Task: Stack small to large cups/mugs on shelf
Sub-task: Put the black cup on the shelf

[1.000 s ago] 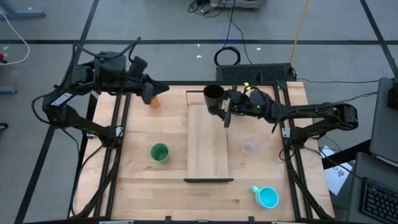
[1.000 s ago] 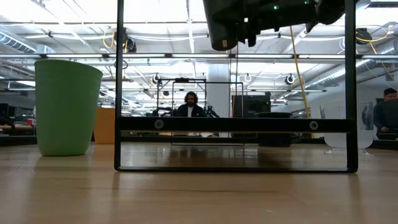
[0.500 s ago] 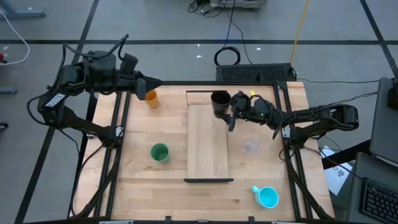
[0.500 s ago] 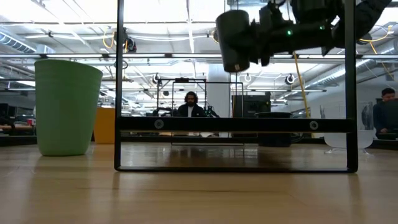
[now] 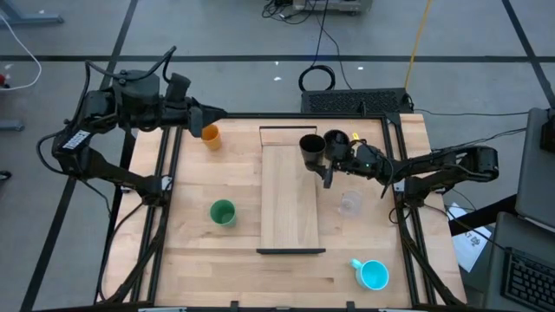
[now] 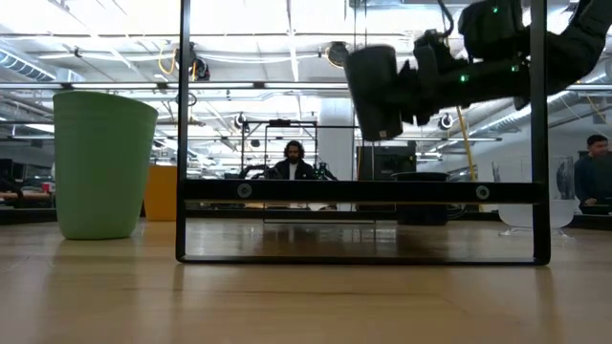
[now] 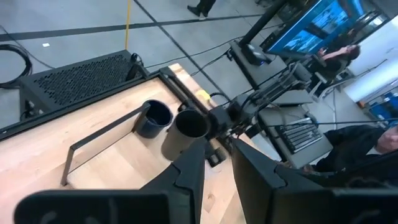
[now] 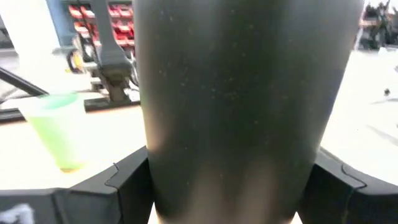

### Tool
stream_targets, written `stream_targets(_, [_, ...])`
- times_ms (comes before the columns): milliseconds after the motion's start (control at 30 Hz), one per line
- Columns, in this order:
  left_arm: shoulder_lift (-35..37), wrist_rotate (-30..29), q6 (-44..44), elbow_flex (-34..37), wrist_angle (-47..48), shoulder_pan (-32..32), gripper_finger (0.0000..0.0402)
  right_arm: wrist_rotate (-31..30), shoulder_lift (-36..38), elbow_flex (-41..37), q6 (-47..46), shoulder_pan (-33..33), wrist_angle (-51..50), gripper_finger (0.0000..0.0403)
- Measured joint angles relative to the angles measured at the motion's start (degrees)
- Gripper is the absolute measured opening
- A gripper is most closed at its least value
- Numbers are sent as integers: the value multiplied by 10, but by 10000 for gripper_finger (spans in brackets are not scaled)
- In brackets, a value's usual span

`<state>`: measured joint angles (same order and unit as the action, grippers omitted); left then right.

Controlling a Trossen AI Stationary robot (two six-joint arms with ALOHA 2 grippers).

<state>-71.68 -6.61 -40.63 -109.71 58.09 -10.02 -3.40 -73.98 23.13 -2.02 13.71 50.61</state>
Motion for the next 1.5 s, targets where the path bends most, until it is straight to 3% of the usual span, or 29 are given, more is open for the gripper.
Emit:
stream_targets(400, [5,0,11,0,-44,0,81,0,-134,-6,-5,2,138,283])
stream_targets(833, [6,6,10,0,-43,0,81,-12,-232,2,-7,30,199,283])
stream_targets(1500, [6,21,0,0,-44,0,81,-10,-284,29,10,41,219,283])
